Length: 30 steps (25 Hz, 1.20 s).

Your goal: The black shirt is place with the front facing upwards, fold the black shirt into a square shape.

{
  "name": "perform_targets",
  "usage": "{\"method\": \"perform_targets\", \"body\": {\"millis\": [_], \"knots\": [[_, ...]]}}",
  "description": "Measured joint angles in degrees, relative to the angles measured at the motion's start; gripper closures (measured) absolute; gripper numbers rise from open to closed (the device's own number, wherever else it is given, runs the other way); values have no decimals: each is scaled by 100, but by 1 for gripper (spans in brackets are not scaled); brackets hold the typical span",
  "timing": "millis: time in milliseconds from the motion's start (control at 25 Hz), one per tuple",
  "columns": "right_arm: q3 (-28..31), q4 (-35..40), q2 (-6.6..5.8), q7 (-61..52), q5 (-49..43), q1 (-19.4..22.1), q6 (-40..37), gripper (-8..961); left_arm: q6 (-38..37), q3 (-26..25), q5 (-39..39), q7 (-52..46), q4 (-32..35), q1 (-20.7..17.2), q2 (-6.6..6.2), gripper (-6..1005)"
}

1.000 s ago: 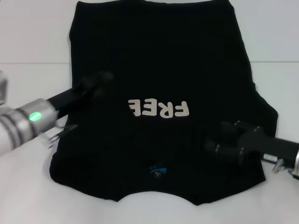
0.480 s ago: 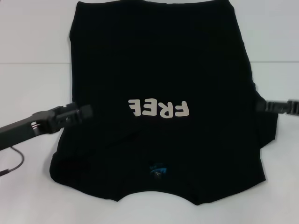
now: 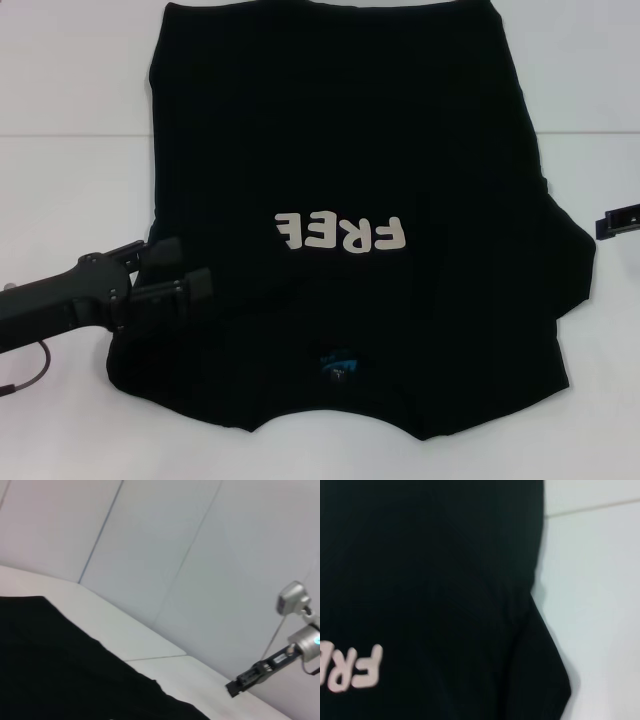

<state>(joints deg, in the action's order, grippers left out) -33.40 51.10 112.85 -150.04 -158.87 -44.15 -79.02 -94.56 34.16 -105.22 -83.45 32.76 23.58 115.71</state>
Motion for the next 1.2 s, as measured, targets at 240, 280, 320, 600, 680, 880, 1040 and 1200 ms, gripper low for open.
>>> {"method": "perform_targets", "body": {"millis": [240, 280, 320, 600, 680, 880, 1040, 1200], "knots": [[0, -702, -6, -16, -37, -118, 517, 53, -15, -3, -4, 11, 2, -2, -2, 93], [0, -854, -31, -16, -41, -152, 611, 53, -15, -4, -5, 13, 2, -2, -3, 93], [0, -1007, -49, -16, -41, -186, 699, 53, -15, -4, -5, 13, 2, -2, -3, 93], [0, -1529, -70, -18, -41, -304, 1034, 53, -6, -6, -7, 23, -18, -1, -5, 93], [0, -1558, -40, -19, -34, -316, 1039, 53, 6, -6, -7, 24, -18, -13, -5, 93], [-8, -1690, 1, -20, -47, -360, 1082, 54, 19, -13, -7, 27, -6, -37, -5, 94], [-9, -1740, 0, -16, -33, -366, 1100, 54, 35, -15, -7, 39, -13, -39, -5, 94], [-8, -1783, 7, 7, -33, -383, 1128, 54, 43, -15, -7, 43, -16, -42, -5, 94]]}}
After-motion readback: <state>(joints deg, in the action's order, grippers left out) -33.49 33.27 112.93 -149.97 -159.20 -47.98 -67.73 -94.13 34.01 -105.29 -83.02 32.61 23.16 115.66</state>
